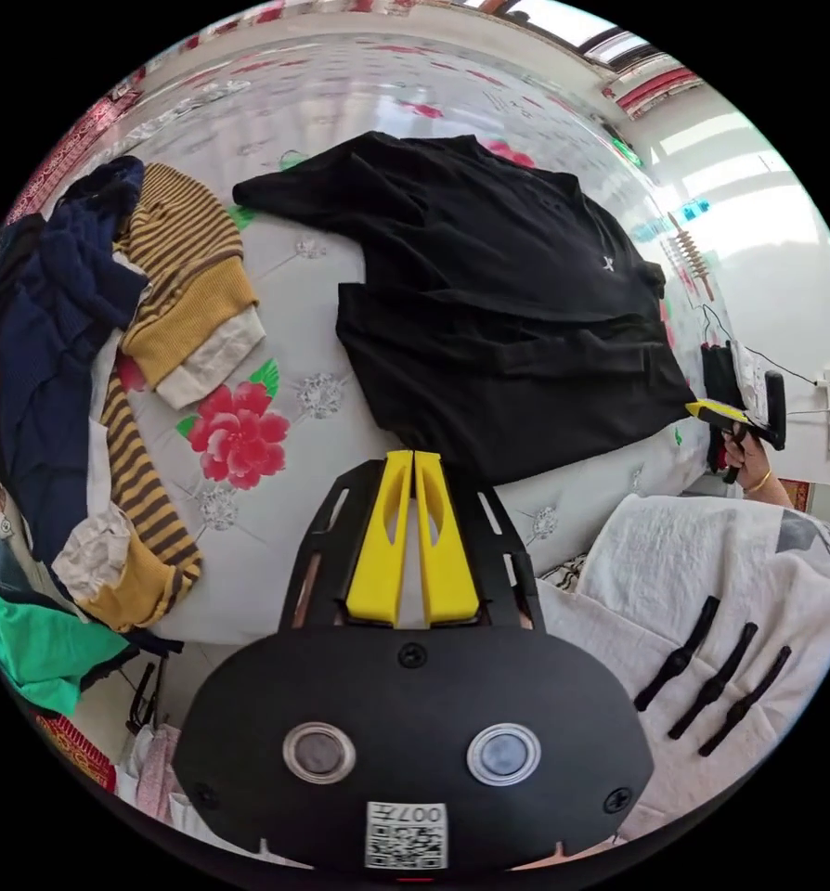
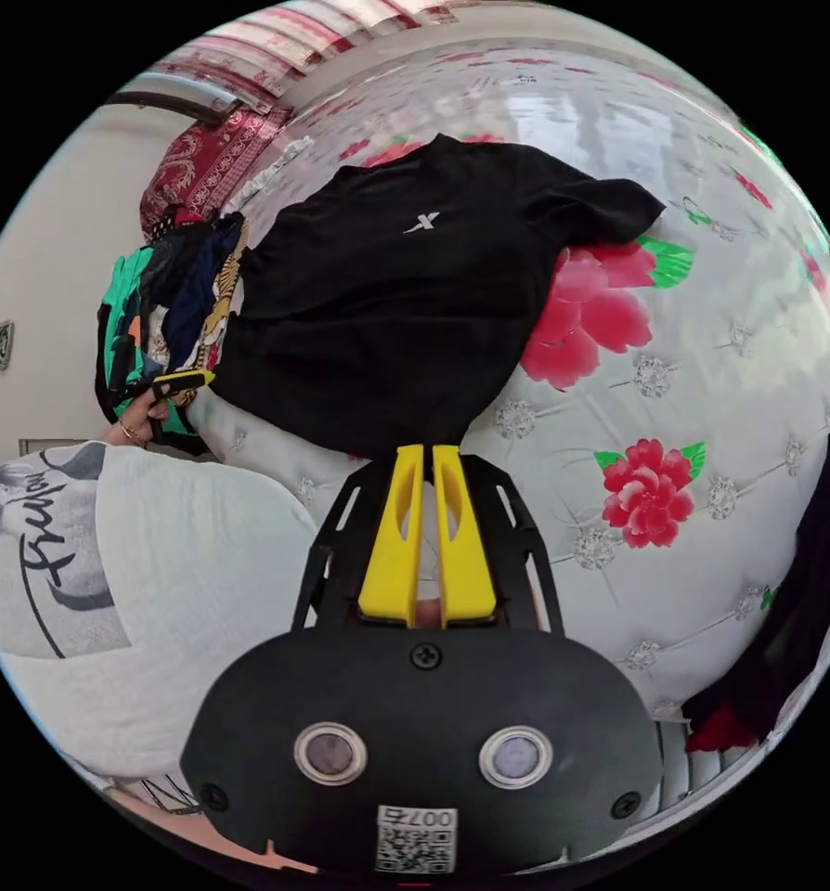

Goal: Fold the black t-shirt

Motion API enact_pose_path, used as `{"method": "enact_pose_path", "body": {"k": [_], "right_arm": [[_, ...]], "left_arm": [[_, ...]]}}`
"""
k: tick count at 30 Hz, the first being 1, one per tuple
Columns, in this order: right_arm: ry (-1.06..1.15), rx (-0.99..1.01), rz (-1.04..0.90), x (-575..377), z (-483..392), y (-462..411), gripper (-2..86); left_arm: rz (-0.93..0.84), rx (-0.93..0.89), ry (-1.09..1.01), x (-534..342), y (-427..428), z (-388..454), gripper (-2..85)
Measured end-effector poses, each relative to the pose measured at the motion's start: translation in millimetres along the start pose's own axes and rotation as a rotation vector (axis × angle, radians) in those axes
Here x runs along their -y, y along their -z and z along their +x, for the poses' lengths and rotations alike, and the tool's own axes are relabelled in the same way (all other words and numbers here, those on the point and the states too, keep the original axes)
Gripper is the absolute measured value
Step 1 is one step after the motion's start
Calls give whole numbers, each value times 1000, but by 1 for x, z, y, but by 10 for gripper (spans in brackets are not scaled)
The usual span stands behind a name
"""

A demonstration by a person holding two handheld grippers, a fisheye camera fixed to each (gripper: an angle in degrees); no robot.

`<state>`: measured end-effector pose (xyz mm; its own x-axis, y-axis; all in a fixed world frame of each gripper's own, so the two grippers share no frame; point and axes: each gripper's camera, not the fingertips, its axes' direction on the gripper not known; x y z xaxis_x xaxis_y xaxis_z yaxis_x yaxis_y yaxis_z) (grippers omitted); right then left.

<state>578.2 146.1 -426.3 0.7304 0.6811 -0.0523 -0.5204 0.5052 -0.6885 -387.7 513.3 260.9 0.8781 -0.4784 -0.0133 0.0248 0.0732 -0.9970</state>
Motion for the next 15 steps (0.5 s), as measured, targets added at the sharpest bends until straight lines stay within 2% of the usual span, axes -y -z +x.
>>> {"method": "enact_pose_path", "body": {"k": [5,9,11,15], "right_arm": [[98,182,314,-10,-29,126,-1],[200,213,436,-27,-60,201,-2],[259,187,479,-40,-79,235,-2],[252,219,424,-37,-87,255,-2]], "left_arm": [[256,-169,-87,4,123,4,-9],[419,-243,-195,-8,219,16,-10],[442,-246,-219,-13,243,17,-10],[375,-288,-220,7,252,7,-10]]}}
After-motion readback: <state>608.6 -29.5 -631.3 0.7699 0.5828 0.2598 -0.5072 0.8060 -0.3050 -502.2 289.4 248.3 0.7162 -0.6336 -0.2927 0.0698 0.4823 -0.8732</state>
